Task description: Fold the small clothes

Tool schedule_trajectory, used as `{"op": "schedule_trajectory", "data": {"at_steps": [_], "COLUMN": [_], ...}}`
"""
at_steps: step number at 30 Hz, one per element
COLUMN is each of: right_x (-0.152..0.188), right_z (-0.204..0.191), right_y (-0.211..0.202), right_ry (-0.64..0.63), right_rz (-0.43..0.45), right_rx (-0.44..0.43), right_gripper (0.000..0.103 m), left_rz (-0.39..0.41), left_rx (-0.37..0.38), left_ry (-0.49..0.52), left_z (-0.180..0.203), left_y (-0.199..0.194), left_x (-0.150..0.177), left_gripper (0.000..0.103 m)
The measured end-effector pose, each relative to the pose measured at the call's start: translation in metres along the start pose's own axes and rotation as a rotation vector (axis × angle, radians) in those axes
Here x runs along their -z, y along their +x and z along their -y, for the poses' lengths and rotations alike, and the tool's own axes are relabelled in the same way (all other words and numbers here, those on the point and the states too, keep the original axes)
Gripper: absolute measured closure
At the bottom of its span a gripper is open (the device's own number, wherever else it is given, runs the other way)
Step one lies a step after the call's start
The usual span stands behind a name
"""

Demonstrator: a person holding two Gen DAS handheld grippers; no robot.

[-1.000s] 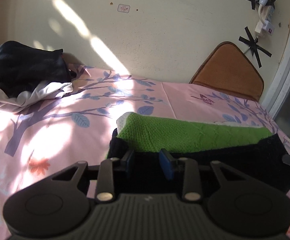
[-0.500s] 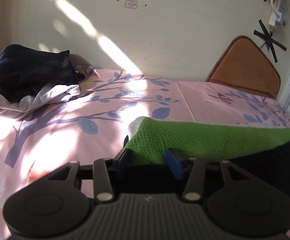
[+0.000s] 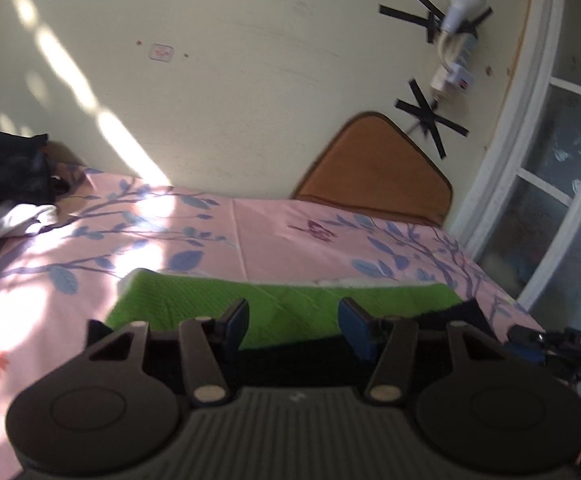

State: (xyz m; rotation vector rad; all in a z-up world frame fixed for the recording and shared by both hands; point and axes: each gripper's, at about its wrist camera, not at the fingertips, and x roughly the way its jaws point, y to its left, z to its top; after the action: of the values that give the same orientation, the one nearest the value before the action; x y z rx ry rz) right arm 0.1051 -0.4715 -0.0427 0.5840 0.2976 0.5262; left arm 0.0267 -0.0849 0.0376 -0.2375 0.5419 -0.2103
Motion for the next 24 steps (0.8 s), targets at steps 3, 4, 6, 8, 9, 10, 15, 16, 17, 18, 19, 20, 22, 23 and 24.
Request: {"op": "schedule_trajectory", "data": {"at_steps": [3, 4, 6, 8, 9, 10, 15, 16, 17, 18, 19, 20, 22, 23, 24], "right_x": [0.006, 0.010, 0.013, 0.016, 0.018, 0.020, 0.009, 0.006, 0.004, 0.001, -0.001, -0.001, 0.000, 0.000, 0.001], "right_z": [-0.005, -0.007, -0.006, 0.002, 0.008, 0.013, 0.015, 0.020, 0.024, 0.028, 0.030, 0.032, 0.026, 0.022, 0.018], "right_y": [0.012, 0.010, 0.001, -0.006, -0.006, -0.006, -0.012, -0.012, -0.012, -0.010, -0.006, 0.001, 0.008, 0.012, 0.016], "right_ry": [-0.055, -0.088, -0.111, -0.078, -0.056, -0.031, 0.045, 0.094, 0.126, 0.153, 0.171, 0.183, 0.142, 0.120, 0.110], "right_rz": [-0.068, -0.062, -0.048, -0.055, -0.068, -0.069, -0.028, -0.017, -0.013, -0.017, -0.032, -0.056, -0.060, -0.071, -0.078], "right_rx": [0.016, 0.032, 0.049, 0.066, 0.066, 0.057, 0.018, -0.011, -0.027, -0.035, -0.033, -0.033, -0.031, -0.026, -0.031], "right_gripper": [0.089, 0.090, 0.095, 0.095, 0.094, 0.092, 0.045, 0.038, 0.037, 0.037, 0.036, 0.037, 0.036, 0.035, 0.035], "left_rz": [-0.071, -0.084, -0.100, -0.121, -0.119, -0.112, -0.123, -0.112, -0.103, -0.097, -0.100, -0.108, -0.146, -0.167, -0.185], "left_rx": [0.027, 0.031, 0.009, -0.035, -0.047, -0.060, -0.039, -0.002, 0.018, 0.034, 0.051, 0.072, 0.112, 0.123, 0.131], "left_ry": [0.035, 0.043, 0.074, 0.116, 0.140, 0.166, 0.163, 0.123, 0.098, 0.076, 0.058, 0.040, -0.002, -0.017, -0.029], "left_z": [0.017, 0.020, 0.024, 0.026, 0.026, 0.028, 0.032, 0.029, 0.028, 0.027, 0.026, 0.025, 0.023, 0.023, 0.022], "left_y": [0.017, 0.021, 0.028, 0.037, 0.039, 0.040, 0.031, 0.026, 0.024, 0.023, 0.024, 0.027, 0.037, 0.042, 0.047], "left_x": [0.017, 0.020, 0.024, 0.027, 0.030, 0.031, 0.025, 0.020, 0.017, 0.013, 0.010, 0.009, 0.008, 0.009, 0.012], "left_gripper": [0.052, 0.052, 0.052, 0.053, 0.052, 0.052, 0.050, 0.050, 0.050, 0.052, 0.053, 0.055, 0.063, 0.067, 0.069]}}
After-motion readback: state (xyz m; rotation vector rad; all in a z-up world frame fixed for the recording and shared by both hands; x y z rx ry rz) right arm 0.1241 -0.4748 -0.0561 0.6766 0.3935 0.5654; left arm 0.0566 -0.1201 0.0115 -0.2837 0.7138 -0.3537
